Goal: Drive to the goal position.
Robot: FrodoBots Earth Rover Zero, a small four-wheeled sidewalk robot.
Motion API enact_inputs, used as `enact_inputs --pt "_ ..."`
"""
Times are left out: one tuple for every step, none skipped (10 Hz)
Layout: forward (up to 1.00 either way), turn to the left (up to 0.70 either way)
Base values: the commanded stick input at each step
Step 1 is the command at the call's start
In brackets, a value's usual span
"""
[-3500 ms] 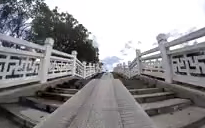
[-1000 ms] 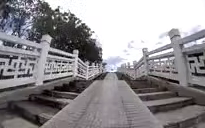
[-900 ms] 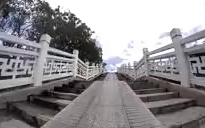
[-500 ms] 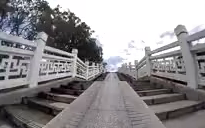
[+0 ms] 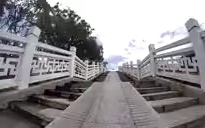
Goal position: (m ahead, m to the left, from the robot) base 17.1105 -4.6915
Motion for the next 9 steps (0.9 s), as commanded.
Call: enact_inputs --pt "0.7 0.0" --pt "0.7 0.0" --pt "0.7 0.0" --pt "0.7 0.0" --pt "0.7 0.0" --pt "0.7 0.0" --pt "0.7 0.0" --pt "0.7 0.0" --pt "0.7 0.0"
